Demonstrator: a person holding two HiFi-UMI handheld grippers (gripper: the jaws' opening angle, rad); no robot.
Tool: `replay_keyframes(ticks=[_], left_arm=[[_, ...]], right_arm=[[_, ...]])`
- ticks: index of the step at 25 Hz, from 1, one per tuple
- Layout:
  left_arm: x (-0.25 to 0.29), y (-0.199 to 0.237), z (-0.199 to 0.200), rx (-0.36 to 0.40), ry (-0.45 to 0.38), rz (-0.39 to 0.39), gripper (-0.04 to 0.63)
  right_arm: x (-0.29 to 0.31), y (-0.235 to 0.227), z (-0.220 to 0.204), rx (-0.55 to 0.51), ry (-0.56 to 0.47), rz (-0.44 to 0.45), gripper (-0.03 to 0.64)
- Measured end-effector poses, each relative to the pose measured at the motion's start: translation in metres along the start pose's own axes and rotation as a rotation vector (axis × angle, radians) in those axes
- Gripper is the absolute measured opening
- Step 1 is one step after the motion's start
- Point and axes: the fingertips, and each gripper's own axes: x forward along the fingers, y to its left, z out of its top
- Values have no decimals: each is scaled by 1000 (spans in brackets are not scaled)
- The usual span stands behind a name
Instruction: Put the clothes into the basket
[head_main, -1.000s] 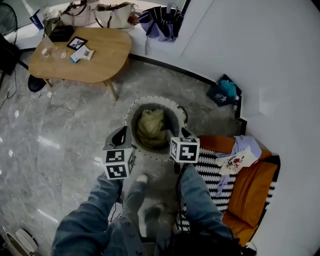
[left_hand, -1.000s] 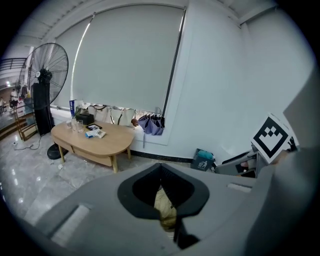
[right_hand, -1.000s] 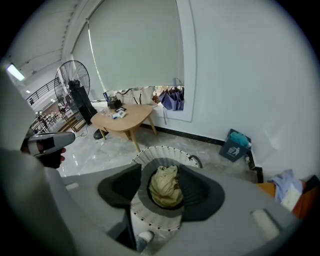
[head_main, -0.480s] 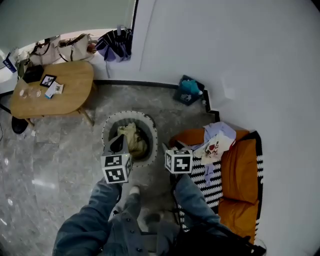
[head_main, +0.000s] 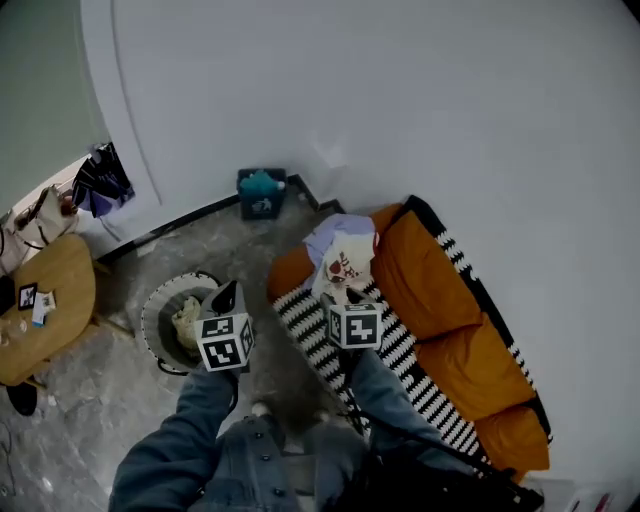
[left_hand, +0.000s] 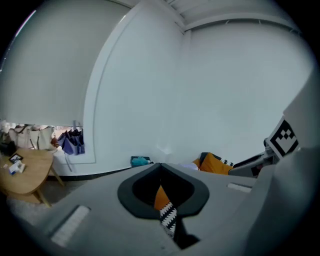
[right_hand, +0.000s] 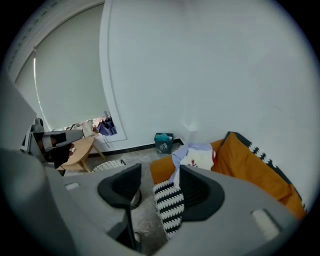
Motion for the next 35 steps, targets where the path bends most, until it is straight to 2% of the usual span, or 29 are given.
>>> replay_keyframes(ticks=[6,10,13,19,26,32,35], left_arm=[[48,-84,-9,77,67,-97,11],[81,-130,-20,115,120,-121,11],[102,-149,-19,109,127,-114,11],[147,-143,-22,103,152,-45,10],[199,-129,-51,97,207,26,10],[221,-108,-78,91,262,77,11],[239,-100,-85,72,269,107,9]], right_arm=[[-21,-89,-28,138,-5,-79,242],[-6,-130,-40,186,18,-72,242],[11,-152,-35,181,31,-52,242],[63,-182,-22,142,56,-4,242],[145,-214,-14,62,55,32,242],[218,-231,-10,120,84,109,242],[259,-238,0,105,103,152,242]])
